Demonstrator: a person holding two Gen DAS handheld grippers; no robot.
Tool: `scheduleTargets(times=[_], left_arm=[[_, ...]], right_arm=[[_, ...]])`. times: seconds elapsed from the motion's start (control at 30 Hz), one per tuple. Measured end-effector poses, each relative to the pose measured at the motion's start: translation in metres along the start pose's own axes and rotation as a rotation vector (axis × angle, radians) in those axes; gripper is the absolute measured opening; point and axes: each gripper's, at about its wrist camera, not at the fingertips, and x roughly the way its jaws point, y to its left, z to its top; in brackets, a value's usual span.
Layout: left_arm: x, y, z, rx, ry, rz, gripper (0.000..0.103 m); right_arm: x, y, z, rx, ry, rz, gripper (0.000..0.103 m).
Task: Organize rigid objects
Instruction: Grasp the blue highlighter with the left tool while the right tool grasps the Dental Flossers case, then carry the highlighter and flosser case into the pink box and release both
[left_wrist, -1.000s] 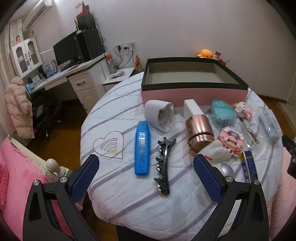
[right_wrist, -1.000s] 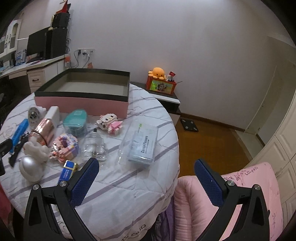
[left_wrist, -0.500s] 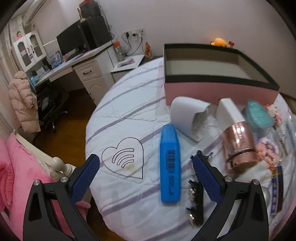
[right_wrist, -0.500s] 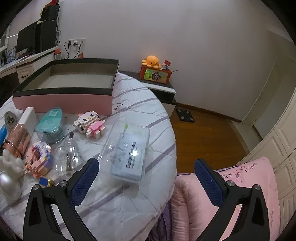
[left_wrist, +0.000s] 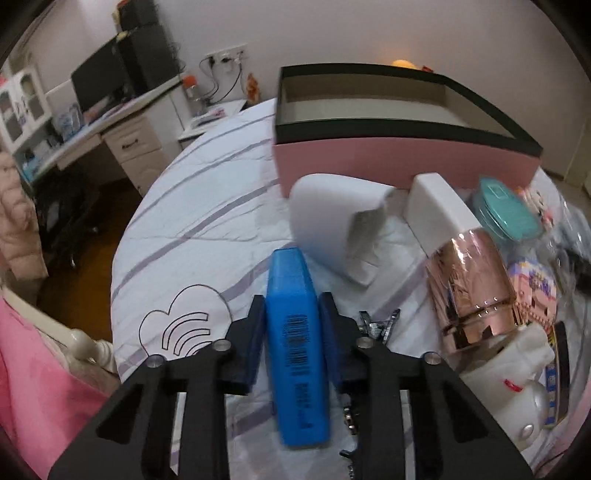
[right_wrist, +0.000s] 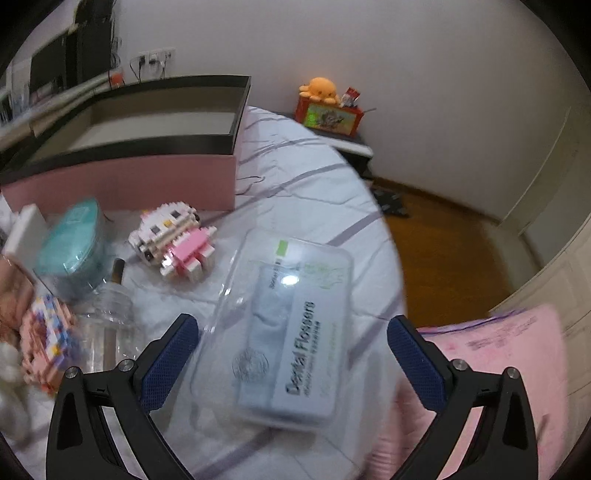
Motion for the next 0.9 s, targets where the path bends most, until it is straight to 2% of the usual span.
scheduleTargets(times=[0.03,0.07,0.1,0.23,0.43,0.67,0.9], left_arm=[[-0.001,-0.003,0.000,0.007,-0.005,0.012,0.027],[-0.001,-0.002,0.000,-0.002,-0.005,0.008,0.027],[0.000,0.000,0.000,-0.012,-0.003,-0.005,0.027],[-0.001,0.015,0.001,-0.073,0.021,-0.077,0.027],[-0.003,0.011,0.000,-0.054,0.019,-0.043,0.027],[-0.010,0.011,0.000,-0.059,0.017,-0.037,0.027],[-0.044,0.015,0.002,-0.076,-0.055,-0.028,0.027]], right_arm=[[0.001,-0.003,0.000,0.021,0.009,0.045,0.076],[0.000,-0.004,0.000,0.027,0.007,0.060,0.067],[-0.002,-0.001,0.000,0.011,0.000,0.037,0.066],[-0.004,0.005,-0.002,-0.011,-0.005,0.032,0.065],[-0.011,0.003,-0.004,-0.005,-0.007,0.056,0.065],[-0.025,-0.003,-0.003,0.005,-0.034,0.084,0.065],[-0.061,-0.005,-0.002,0.002,-0.128,0.085,0.065]])
